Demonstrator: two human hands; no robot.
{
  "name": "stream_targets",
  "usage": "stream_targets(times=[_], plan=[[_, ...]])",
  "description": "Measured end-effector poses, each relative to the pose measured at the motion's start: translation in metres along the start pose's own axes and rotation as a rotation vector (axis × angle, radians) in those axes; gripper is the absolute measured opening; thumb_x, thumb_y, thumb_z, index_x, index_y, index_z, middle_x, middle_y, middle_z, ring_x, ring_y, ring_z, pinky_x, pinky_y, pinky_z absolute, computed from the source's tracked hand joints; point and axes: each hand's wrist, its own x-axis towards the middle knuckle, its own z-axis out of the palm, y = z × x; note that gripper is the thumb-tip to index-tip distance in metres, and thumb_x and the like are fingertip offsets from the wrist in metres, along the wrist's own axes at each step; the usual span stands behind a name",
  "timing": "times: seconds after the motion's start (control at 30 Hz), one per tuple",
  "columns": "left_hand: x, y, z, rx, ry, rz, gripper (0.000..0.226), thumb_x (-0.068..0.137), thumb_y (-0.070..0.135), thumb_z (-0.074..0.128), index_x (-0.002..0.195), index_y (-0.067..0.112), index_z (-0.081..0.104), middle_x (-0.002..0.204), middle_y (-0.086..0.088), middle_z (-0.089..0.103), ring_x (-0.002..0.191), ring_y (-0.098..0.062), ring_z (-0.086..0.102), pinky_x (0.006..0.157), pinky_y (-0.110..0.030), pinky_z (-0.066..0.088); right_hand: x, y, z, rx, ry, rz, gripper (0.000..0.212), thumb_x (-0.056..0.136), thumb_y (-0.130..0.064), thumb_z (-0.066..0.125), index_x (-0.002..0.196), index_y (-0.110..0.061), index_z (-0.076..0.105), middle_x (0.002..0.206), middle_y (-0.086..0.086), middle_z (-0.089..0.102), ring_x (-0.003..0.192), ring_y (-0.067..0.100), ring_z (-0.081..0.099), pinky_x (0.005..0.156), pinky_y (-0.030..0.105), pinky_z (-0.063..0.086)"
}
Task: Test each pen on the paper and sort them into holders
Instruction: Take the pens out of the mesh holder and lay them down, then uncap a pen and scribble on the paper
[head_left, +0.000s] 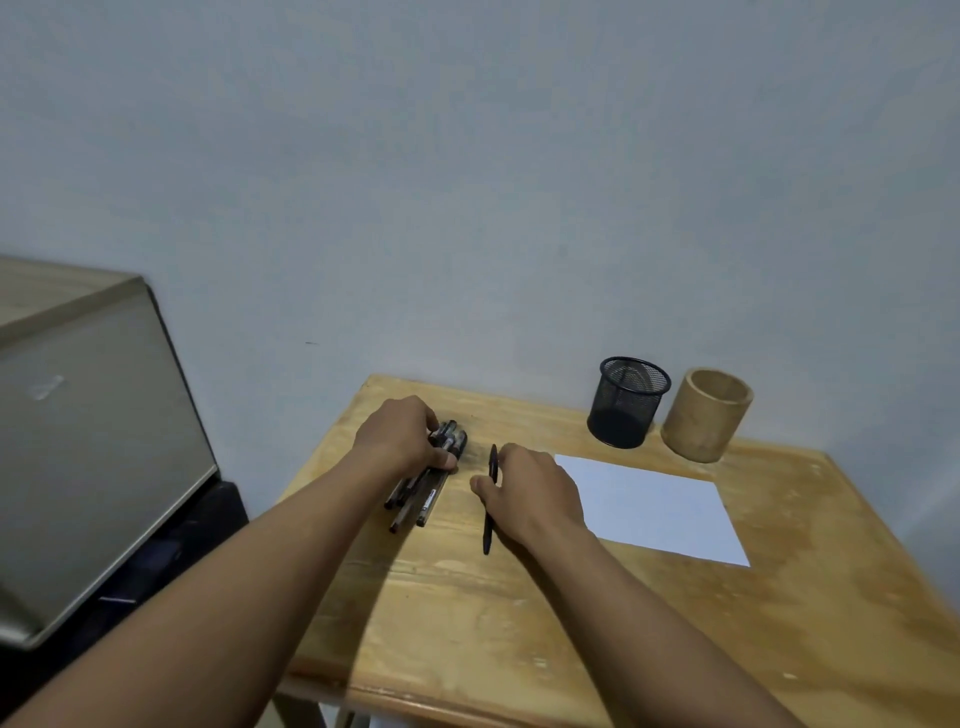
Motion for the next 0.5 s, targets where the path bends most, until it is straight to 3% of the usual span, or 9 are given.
stream_targets(times=[0.1, 0.23, 0.33, 0.4, 0.5], plan=[[-0.003, 0.007, 0.002, 0.047, 0.063, 0.058, 0.063, 0.068, 0.047, 0.086, 0.120, 0.017, 0.067, 0.118, -0.005, 0.069, 0.106, -0.025, 0.065, 0.083, -0.037, 0.054, -0.004, -0.001, 0.002, -0.040, -0.005, 0.038, 0.035, 0.095, -0.044, 0.060, 0.077, -0.016, 0.048, 0.082, 0.002, 0.056, 0.075, 0.028, 0.054, 0.065, 0.035, 0.045], [-0.008, 0.023, 0.007, 0.216, 0.103, 0.320, 0.035, 0.092, 0.026, 0.066, 0.127, 0.024, 0.065, 0.127, -0.005, 0.067, 0.121, -0.025, 0.057, 0.088, -0.037, 0.049, -0.005, -0.003, 0.008, -0.065, 0.038, 0.054, 0.022, 0.099, -0.035, 0.057, 0.093, -0.015, 0.057, 0.094, 0.006, 0.064, 0.079, 0.028, 0.057, 0.067, 0.035, 0.046], [-0.009, 0.033, 0.011, 0.328, 0.065, 0.424, 0.034, 0.095, 0.022, 0.057, 0.128, 0.027, 0.066, 0.128, -0.004, 0.066, 0.123, -0.026, 0.053, 0.088, -0.038, 0.043, -0.004, -0.002, 0.010, -0.073, 0.071, 0.086, 0.013, 0.101, -0.022, 0.055, 0.106, -0.014, 0.063, 0.094, 0.006, 0.063, 0.078, 0.026, 0.055, 0.068, 0.036, 0.049], [-0.008, 0.036, 0.014, 0.386, 0.049, 0.469, 0.033, 0.094, 0.023, 0.058, 0.125, 0.030, 0.067, 0.127, 0.000, 0.067, 0.121, -0.024, 0.054, 0.086, -0.038, 0.042, -0.004, 0.001, 0.008, -0.061, 0.096, 0.114, 0.010, 0.101, -0.020, 0.054, 0.103, -0.014, 0.062, 0.087, 0.004, 0.058, 0.076, 0.025, 0.055, 0.066, 0.035, 0.049], [-0.005, 0.036, 0.014, 0.406, 0.034, 0.514, 0.036, 0.091, 0.014, 0.060, 0.119, 0.034, 0.070, 0.120, 0.005, 0.070, 0.115, -0.022, 0.056, 0.078, -0.035, 0.039, -0.005, 0.007, 0.001, -0.045, 0.132, 0.117, 0.013, 0.101, -0.021, 0.053, 0.098, -0.013, 0.063, 0.092, 0.006, 0.066, 0.077, 0.028, 0.057, 0.062, 0.034, 0.046]])
